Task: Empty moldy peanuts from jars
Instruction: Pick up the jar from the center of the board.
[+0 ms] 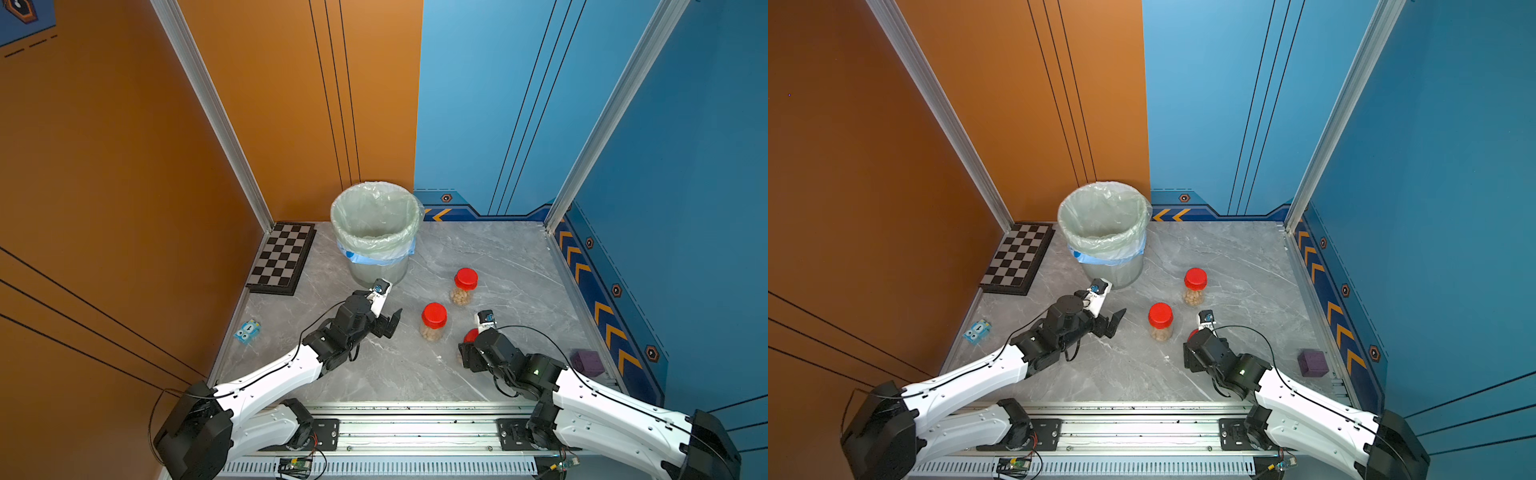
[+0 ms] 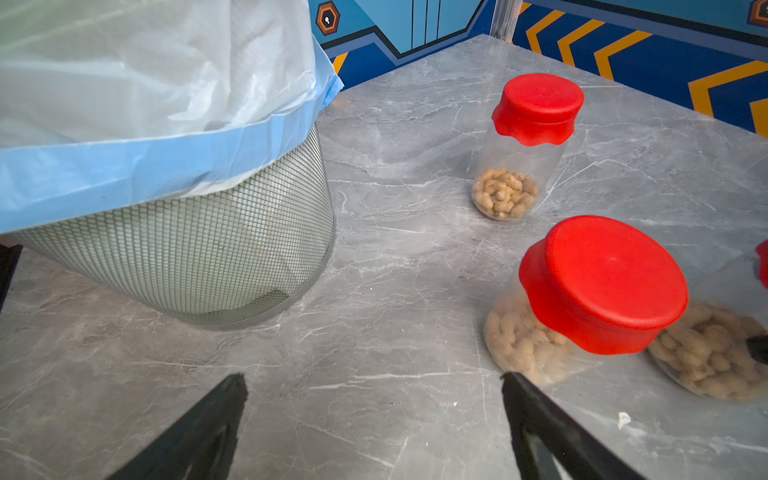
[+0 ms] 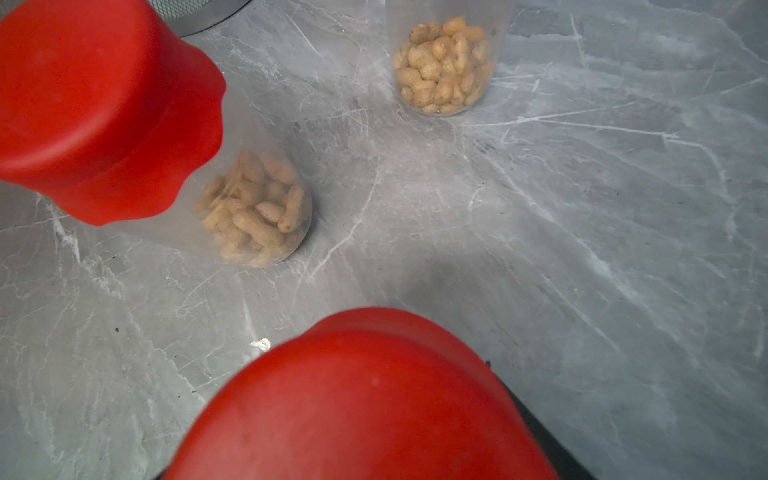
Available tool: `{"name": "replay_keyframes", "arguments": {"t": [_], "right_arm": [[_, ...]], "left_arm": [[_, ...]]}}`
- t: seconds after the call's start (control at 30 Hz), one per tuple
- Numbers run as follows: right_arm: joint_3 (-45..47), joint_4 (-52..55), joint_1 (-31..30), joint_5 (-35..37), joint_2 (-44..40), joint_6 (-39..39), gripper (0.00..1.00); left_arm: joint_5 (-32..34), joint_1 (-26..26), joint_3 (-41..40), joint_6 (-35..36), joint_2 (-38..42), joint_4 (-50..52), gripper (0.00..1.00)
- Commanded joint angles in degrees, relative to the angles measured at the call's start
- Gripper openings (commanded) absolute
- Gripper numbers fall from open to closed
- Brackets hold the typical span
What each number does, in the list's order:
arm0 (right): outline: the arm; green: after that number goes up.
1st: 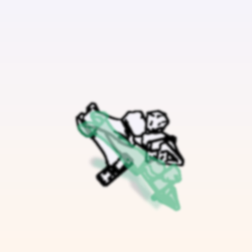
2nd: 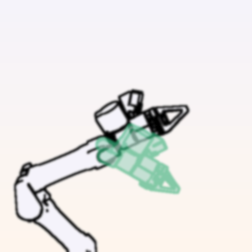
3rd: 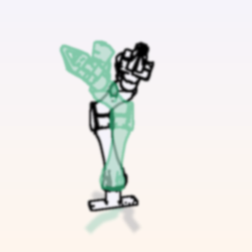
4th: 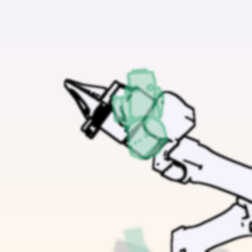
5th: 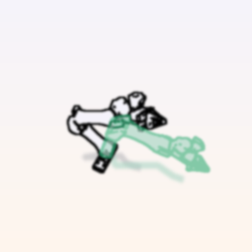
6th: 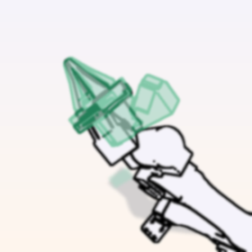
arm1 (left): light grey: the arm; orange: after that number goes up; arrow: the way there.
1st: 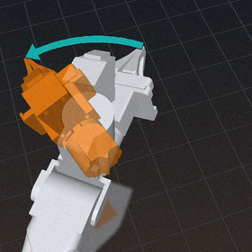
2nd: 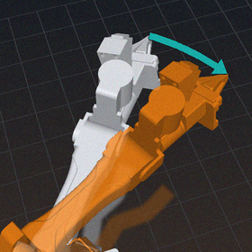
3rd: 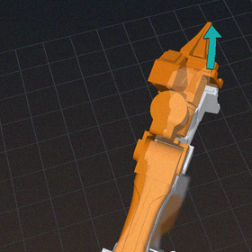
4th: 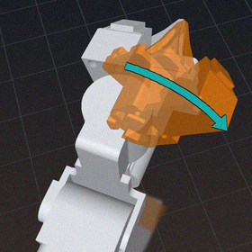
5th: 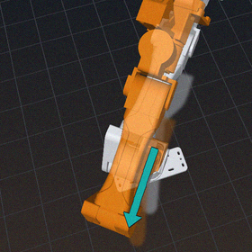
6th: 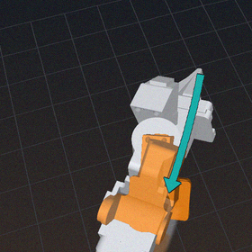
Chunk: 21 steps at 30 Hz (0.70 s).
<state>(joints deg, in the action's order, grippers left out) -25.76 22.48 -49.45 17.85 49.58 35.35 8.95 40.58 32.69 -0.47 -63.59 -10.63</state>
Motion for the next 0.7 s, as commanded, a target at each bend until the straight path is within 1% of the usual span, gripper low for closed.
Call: {"name": "replay_keyframes", "arguments": {"t": [0.0, 0.13, 0.33, 0.4, 0.53, 0.6, 0.67], "right_arm": [[-0.7, 2.2, 1.0, -1.4, -0.5, -0.1, 0.48], [-4.6, 4.4, 2.3, -3.1, 0.2, -0.4, 0.47], [-11.2, 8.5, 4.3, -3.7, 0.5, -0.7, 0.46], [-14.1, 10.3, 5.4, -4.2, 0.7, -0.7, 0.47], [-21.4, 13.6, 8.0, -6.3, 2.6, -1.6, 0.48], [-25.4, 14.9, 8.8, -7.5, 4.4, -2.5, 0.48], [-30.5, 16.1, 11.2, -9.9, 7.3, -3.4, 0.48]], "left_arm": [[1.0, 0.4, -1.4, 1.5, 1.7, -2.7, 0.98], [-0.8, 0.4, -1.0, 2.6, 2.3, -2.7, 0.98], [-2.8, 0.4, 0.3, 3.8, 1.9, -2.7, 0.98], [-4.1, 0.5, 0.8, 4.4, 2.2, -2.7, 0.98], [-7.0, 0.9, 2.9, 4.5, 2.5, -2.7, 0.98], [-8.9, 1.2, 4.3, 4.7, 2.5, -2.6, 0.98], [-10.9, 1.9, 5.6, 5.2, 2.6, -2.7, 0.98]]}}
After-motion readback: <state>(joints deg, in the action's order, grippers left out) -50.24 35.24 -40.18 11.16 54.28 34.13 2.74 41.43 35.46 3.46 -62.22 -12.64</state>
